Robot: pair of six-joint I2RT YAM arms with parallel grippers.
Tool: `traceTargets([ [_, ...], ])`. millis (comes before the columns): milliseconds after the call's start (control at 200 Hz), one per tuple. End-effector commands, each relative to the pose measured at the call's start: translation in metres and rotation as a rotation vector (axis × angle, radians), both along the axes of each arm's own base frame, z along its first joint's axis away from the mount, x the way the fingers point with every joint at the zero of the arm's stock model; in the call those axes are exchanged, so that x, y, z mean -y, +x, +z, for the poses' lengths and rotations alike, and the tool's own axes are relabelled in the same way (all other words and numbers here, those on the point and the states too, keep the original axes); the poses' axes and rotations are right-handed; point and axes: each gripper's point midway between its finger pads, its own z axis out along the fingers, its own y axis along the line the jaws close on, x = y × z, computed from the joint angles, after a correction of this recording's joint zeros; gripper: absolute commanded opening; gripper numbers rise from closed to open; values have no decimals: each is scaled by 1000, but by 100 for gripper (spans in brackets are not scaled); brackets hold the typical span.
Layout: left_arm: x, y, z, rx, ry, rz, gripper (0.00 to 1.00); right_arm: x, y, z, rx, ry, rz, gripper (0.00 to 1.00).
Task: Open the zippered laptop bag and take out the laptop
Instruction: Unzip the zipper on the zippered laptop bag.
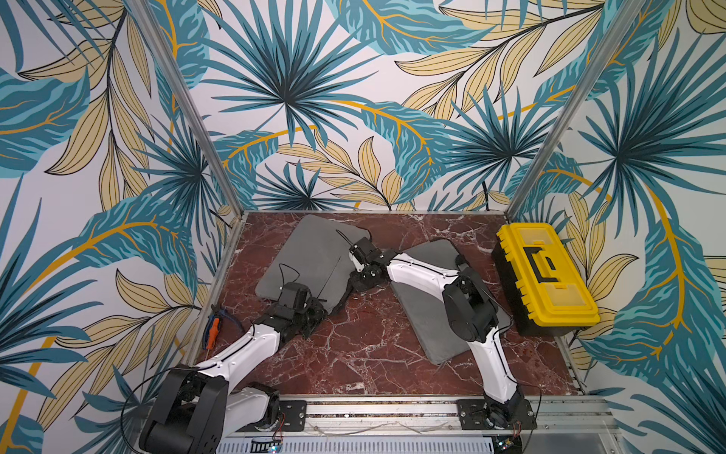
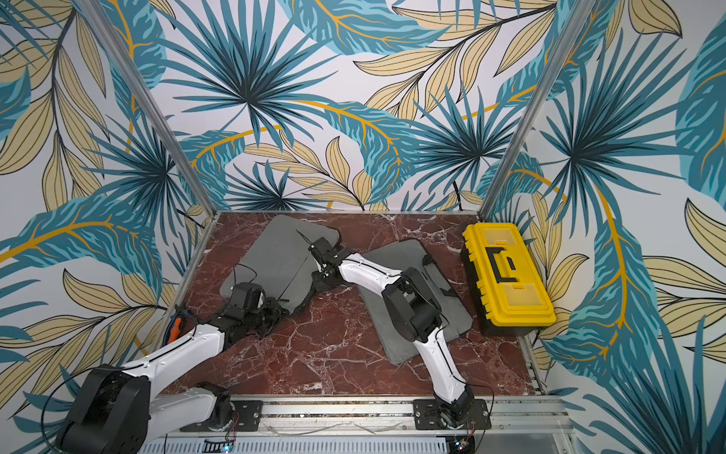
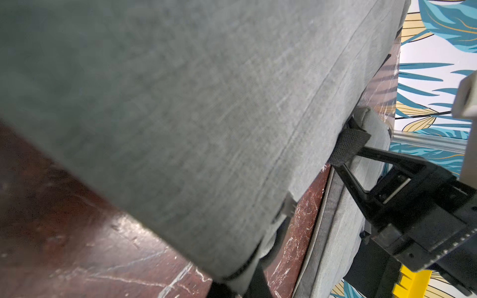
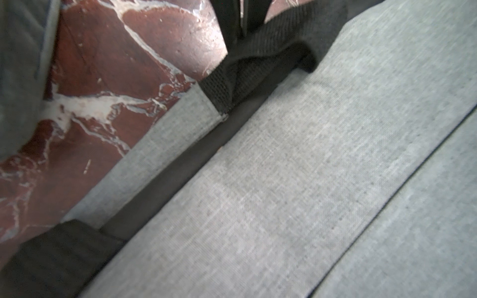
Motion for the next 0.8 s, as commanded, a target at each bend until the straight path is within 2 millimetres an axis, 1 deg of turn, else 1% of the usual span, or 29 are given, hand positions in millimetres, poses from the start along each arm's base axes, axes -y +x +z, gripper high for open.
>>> traceTargets([
  [0, -34, -15, -18, -82, 115, 122, 0, 49, 32, 4, 71, -110, -117, 0],
  [255, -47, -22, -16, -90, 148, 180, 0, 50, 35, 4, 84, -120, -118, 0],
  [621, -70, -29, -9, -71, 197, 295, 0, 54, 40, 8, 92, -122, -125, 0],
  [646, -76, -29, -8, -63, 223, 320, 0, 55, 41, 8, 93, -123, -127, 0],
  [796, -87, -32, -1, -38, 250, 353, 0, 57, 43, 10, 95, -122, -131, 0],
])
